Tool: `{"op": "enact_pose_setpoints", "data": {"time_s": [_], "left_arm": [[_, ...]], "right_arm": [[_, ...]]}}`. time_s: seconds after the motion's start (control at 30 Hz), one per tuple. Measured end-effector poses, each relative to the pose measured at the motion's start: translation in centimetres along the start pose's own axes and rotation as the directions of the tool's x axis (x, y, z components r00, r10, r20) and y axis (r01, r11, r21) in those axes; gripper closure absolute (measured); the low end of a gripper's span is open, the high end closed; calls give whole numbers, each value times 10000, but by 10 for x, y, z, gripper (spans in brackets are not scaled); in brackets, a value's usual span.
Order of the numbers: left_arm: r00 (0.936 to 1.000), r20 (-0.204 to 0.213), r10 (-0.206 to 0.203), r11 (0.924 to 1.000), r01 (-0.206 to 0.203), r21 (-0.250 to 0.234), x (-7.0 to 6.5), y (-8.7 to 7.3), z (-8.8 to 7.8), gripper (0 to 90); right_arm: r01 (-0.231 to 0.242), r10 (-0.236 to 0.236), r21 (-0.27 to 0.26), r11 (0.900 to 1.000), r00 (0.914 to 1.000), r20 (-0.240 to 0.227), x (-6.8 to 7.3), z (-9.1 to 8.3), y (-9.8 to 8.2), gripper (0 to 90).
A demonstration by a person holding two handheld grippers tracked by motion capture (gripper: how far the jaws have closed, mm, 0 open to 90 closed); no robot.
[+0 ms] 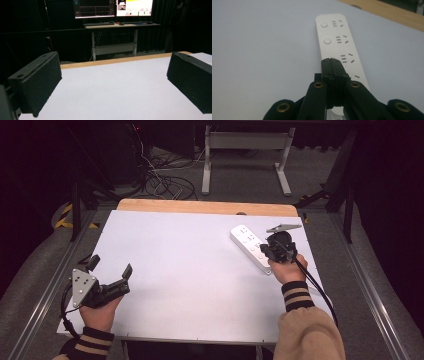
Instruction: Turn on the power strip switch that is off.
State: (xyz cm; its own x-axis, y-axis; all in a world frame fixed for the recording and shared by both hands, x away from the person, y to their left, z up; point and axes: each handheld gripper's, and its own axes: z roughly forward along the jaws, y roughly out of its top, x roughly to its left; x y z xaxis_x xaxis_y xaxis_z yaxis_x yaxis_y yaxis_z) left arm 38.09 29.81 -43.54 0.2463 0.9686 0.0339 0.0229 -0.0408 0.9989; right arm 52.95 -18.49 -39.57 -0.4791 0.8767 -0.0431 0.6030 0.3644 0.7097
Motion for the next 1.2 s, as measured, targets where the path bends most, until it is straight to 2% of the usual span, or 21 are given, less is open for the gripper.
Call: {"op": "enact_pose_setpoints", "data": {"time_s": [0.13, 0.17, 0.23, 0.33, 0.4, 0.5, 0.53, 0.6, 0.77, 0.9, 1.0, 1.2], "left_arm": [[10000, 6, 28, 10000, -28, 10, 0, 0, 0, 2], [10000, 9, 35, 10000, -35, 10, 0, 0, 0, 2], [10000, 17, 42, 10000, -42, 25, 0, 0, 0, 2], [10000, 30, 42, 10000, -42, 34, 1, 0, 0, 2], [10000, 28, 32, 10000, -32, 30, 1, 0, -1, 2], [10000, 13, 18, 10000, -18, 37, 2, 0, -2, 2], [10000, 2, 5, 10000, -5, 46, 2, 0, -2, 2], [10000, -5, -12, 10000, 12, 66, 3, -1, -2, 2], [10000, 18, 4, 10000, -4, 80, 1, 0, -1, 2], [10000, 23, 16, 10000, -17, 87, 2, -1, -1, 2], [10000, 36, 20, 10000, -20, 86, 2, 0, -2, 2], [10000, 36, -16, 10000, 15, 85, 2, -1, -1, 3]], "right_arm": [[-64, 51, 766, 9970, 9998, 167, -4, 18, 2, 900], [-64, 51, 766, 9970, 9998, 167, -4, 18, 2, 900], [103, -168, 1239, 9922, 9985, 515, -4, 27, 4, 900], [159, -244, 1508, 9884, 9982, 547, -1, 38, 9, 900], [225, -377, 1846, 9826, 9961, 797, -3, 44, 8, 900], [136, -321, 1962, 9805, 9953, 913, -6, 48, 5, 900], [-25, -153, 2007, 9796, 9961, 869, -9, 49, 1, 900], [-16, -146, 1980, 9802, 9967, 804, -10, 50, -1, 900], [175, -317, 1997, 9797, 9972, 681, -7, 53, -4, 900], [192, -336, 1775, 9839, 9963, 786, -6, 54, -7, 900], [103, -242, 1623, 9867, 9962, 841, -6, 55, -9, 900], [-81, -42, 1642, 9864, 9972, 747, -5, 55, -10, 900]]}}
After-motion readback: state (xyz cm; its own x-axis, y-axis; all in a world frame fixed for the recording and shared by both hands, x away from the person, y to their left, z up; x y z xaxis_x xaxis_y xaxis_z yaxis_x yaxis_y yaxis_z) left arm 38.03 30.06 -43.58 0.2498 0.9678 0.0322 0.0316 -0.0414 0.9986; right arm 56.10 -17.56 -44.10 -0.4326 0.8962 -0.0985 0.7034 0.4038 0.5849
